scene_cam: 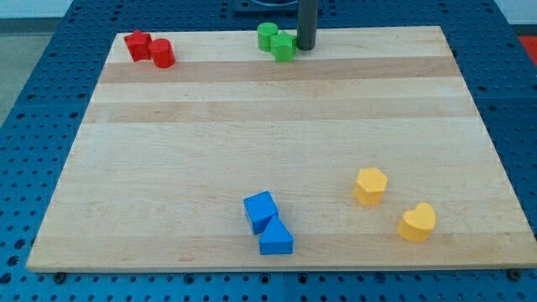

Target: Slightly move the yellow blocks to the bottom right of the table

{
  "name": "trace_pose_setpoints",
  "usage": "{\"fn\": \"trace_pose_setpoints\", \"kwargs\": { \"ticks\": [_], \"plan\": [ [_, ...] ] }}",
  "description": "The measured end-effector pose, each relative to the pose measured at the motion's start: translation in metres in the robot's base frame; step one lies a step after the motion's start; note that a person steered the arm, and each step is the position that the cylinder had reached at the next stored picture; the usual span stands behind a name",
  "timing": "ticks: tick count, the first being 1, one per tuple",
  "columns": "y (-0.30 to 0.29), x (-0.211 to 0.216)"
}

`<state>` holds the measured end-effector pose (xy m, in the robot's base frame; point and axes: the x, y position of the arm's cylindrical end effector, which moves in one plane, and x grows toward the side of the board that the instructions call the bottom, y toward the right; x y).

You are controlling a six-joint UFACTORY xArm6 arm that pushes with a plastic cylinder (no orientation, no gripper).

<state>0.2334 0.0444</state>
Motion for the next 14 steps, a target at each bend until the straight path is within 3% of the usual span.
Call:
{"fn": "trace_pose_setpoints", "kwargs": {
  "ticks": [2,3,5,7,8,9,14],
  "plan": [
    [-0.014,0.0],
    [0.017,0.033],
    [0.02,0.158],
    [0.019,0.163],
    [0.015,0.189],
    [0.012,0.247],
    [0.07,0.325]
  ]
}}
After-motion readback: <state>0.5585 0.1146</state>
